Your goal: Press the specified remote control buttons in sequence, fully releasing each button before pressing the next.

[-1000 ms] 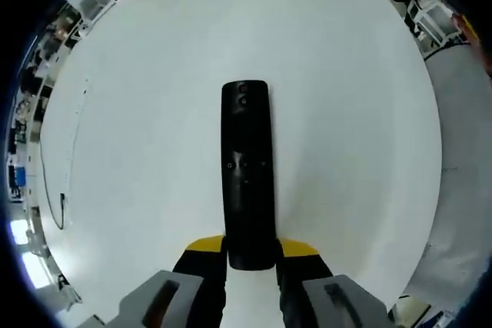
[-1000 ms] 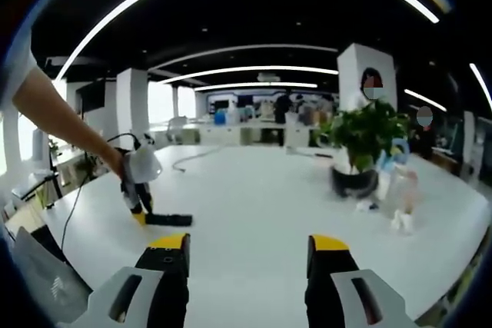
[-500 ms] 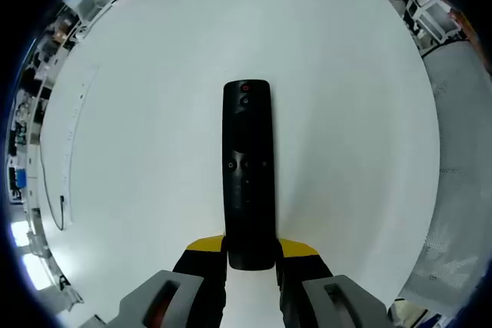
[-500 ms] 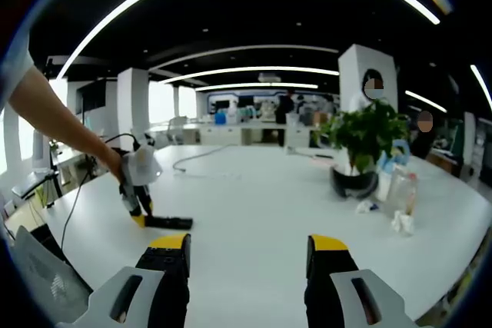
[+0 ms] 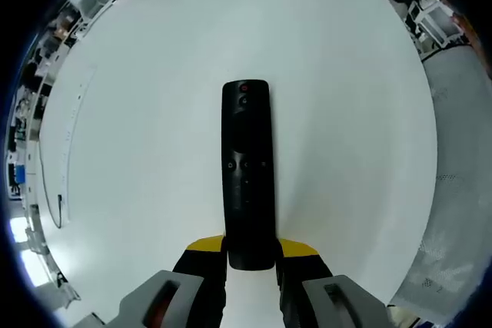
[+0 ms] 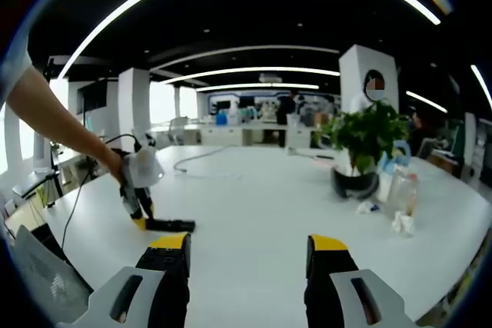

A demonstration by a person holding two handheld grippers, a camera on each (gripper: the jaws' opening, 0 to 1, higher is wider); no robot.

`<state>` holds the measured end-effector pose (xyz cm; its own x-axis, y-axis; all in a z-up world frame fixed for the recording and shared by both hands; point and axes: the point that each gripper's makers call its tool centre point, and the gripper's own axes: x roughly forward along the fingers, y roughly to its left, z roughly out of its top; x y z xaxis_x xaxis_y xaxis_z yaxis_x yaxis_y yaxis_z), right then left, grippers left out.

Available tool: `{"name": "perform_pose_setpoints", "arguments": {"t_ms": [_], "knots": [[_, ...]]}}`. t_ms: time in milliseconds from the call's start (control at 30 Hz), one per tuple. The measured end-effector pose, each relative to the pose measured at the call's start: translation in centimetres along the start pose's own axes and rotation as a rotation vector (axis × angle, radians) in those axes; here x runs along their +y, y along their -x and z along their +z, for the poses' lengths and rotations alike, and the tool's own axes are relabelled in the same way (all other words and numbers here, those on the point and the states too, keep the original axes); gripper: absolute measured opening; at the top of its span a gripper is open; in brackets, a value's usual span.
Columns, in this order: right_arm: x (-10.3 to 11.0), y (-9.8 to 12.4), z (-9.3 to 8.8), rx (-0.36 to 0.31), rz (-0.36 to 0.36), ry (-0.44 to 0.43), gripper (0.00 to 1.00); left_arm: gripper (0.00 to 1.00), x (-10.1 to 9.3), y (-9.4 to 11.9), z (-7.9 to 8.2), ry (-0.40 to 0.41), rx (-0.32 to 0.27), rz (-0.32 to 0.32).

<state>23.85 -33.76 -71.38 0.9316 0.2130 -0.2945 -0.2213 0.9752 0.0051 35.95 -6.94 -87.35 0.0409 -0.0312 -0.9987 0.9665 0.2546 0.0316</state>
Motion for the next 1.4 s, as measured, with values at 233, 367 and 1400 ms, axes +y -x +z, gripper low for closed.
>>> {"name": "perform_pose_setpoints", "arguments": {"t_ms": [233,367,1400], "knots": [[0.0,0.1,0.2,-0.005,-0.002,-0.002,0.58,0.23,-0.6,0.1,0.4,0.013,-0.024,0.000],[-0.1,0.1,0.3,-0.006,-0.004,-0.002,0.58,0.23,-1.1,0.2,0.6,0.015,-0.034,-0.001],[0.3,0.0,0.0,0.008,0.013,-0.008,0.51,0.23,-3.1,0.2,1.4,-0.059,0.001,0.000]]}}
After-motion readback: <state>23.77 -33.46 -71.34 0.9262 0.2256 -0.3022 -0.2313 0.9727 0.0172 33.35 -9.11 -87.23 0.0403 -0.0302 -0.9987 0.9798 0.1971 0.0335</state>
